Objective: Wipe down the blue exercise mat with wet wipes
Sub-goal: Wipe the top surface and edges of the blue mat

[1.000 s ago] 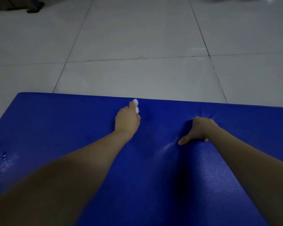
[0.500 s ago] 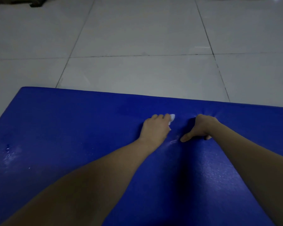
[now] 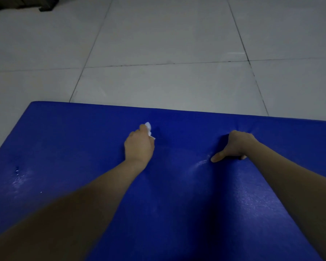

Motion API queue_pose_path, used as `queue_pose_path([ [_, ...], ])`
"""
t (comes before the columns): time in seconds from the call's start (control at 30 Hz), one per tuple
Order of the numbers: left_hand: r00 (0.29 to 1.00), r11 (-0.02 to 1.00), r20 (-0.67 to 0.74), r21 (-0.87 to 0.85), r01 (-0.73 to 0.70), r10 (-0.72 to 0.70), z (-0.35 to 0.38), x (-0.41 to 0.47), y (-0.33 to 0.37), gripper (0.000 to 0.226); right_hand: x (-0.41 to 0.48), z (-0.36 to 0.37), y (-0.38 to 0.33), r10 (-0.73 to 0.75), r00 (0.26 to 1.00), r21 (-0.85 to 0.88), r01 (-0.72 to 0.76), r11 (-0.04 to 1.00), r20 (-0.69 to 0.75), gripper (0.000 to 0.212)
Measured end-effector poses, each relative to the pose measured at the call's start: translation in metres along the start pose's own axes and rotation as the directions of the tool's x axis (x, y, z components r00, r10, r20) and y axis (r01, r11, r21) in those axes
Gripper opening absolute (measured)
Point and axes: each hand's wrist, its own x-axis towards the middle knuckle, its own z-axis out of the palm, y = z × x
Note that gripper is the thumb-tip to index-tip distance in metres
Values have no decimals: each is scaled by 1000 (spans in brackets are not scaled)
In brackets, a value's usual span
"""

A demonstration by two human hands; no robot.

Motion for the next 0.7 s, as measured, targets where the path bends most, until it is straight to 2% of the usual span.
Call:
queue_pose_path([
  [0.23, 965, 968, 152, -163, -189, 214, 31, -50, 108, 26, 2, 0, 0, -6, 1000, -20, 6, 1000, -1, 86],
  [0.37, 904, 924, 192, -116, -365, 382, 45, -76, 145, 29, 6, 2, 0, 14, 1000, -13, -14, 1000, -21, 69],
  [0.43, 865, 878, 153, -57, -476, 478, 47, -76, 138, 36, 6, 0, -2, 16, 1000, -5, -17, 1000, -16, 68],
  [0.5, 823, 825, 112, 36, -564, 557, 45, -70, 120, 34, 4, -2, -4, 12, 1000, 7, -12, 1000, 12, 76],
  [0.57, 821, 816, 98, 93, -571, 563, 41, -64, 99, 27, 2, -2, -3, 0, 1000, 6, 0, 1000, 27, 83],
  [0.7, 874, 867, 49, 104, -487, 484, 23, -50, 50, 24, 1, 1, 1, -1, 1000, 1, 1, 1000, 7, 88],
])
